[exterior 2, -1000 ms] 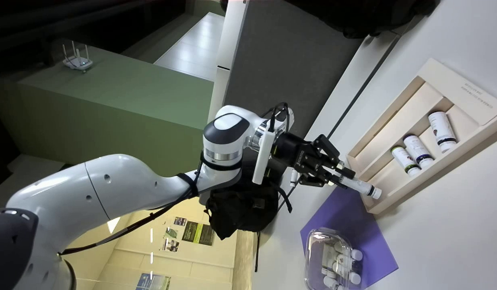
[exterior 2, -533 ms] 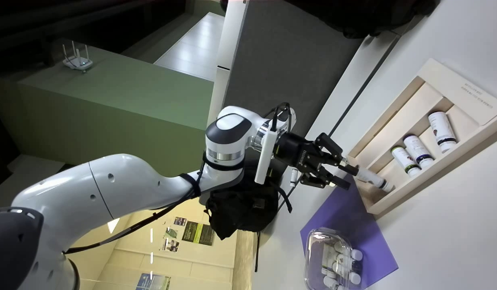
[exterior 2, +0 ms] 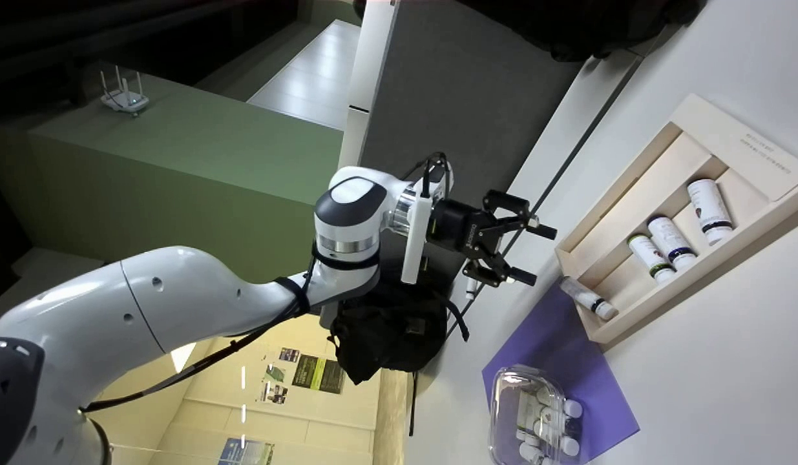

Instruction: Put a bottle from the table beside the other bottles on the tray

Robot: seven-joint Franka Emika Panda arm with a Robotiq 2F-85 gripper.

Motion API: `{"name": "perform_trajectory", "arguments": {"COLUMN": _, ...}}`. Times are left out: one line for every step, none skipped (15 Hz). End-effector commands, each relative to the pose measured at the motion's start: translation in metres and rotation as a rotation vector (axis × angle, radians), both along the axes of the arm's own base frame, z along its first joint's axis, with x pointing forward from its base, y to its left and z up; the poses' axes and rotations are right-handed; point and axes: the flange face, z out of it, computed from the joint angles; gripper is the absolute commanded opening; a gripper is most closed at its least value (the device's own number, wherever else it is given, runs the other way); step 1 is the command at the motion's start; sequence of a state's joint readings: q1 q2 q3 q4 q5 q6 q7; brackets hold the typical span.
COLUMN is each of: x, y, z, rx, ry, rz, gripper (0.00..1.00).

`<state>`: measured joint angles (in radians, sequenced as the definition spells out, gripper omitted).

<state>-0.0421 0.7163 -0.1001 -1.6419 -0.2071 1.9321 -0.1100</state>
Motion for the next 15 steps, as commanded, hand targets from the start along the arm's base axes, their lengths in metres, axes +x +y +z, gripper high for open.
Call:
{"name": "perform_trajectory", "arguments": {"x": 0.000, "y": -0.003, "z": 0.030, "rx": -0.036, "ry": -0.117, "rz": 0.018, "gripper": 0.58}}
{"name": "perform_trajectory", "arguments": {"x": 0.001, "y": -0.002, "z": 0.031, "rx": -0.042, "ry": -0.138, "rz": 0.033, "gripper": 0.51}}
{"name": "perform_trajectory", "arguments": {"x": 0.001, "y": -0.001, "z": 0.033, "rx": -0.047, "ry": -0.154, "rz": 0.048, "gripper": 0.43}}
{"name": "perform_trajectory", "arguments": {"x": 0.002, "y": 0.000, "z": 0.032, "rx": -0.054, "ry": -0.169, "rz": 0.063, "gripper": 0.38}}
{"name": "perform_trajectory", "arguments": {"x": 0.003, "y": 0.002, "z": 0.032, "rx": -0.063, "ry": -0.182, "rz": 0.082, "gripper": 0.32}}
{"name": "perform_trajectory", "arguments": {"x": 0.004, "y": 0.003, "z": 0.030, "rx": -0.066, "ry": -0.190, "rz": 0.094, "gripper": 0.26}}
{"name": "perform_trajectory", "arguments": {"x": 0.005, "y": 0.005, "z": 0.027, "rx": -0.061, "ry": -0.191, "rz": 0.102, "gripper": 0.20}}
{"name": "perform_trajectory", "arguments": {"x": 0.006, "y": 0.008, "z": 0.023, "rx": -0.062, "ry": -0.191, "rz": 0.111, "gripper": 0.13}}
{"name": "perform_trajectory", "arguments": {"x": 0.008, "y": 0.013, "z": 0.019, "rx": -0.067, "ry": -0.191, "rz": 0.127, "gripper": 0.08}}
{"name": "perform_trajectory", "arguments": {"x": 0.009, "y": 0.017, "z": 0.016, "rx": -0.072, "ry": -0.190, "rz": 0.143, "gripper": 0.01}}
{"name": "perform_trajectory", "arguments": {"x": 0.010, "y": 0.023, "z": 0.012, "rx": -0.076, "ry": -0.192, "rz": 0.163, "gripper": 0.01}}
{"name": "perform_trajectory", "arguments": {"x": 0.011, "y": 0.028, "z": 0.009, "rx": -0.079, "ry": -0.196, "rz": 0.183, "gripper": 0.00}}
{"name": "perform_trajectory", "arguments": {"x": 0.013, "y": 0.034, "z": 0.005, "rx": -0.081, "ry": -0.198, "rz": 0.201, "gripper": 0.03}}
{"name": "perform_trajectory", "arguments": {"x": 0.014, "y": 0.039, "z": 0.001, "rx": -0.083, "ry": -0.198, "rz": 0.218, "gripper": 0.03}}
{"name": "perform_trajectory", "arguments": {"x": 0.014, "y": 0.044, "z": -0.004, "rx": -0.080, "ry": -0.198, "rz": 0.231, "gripper": 0.03}}
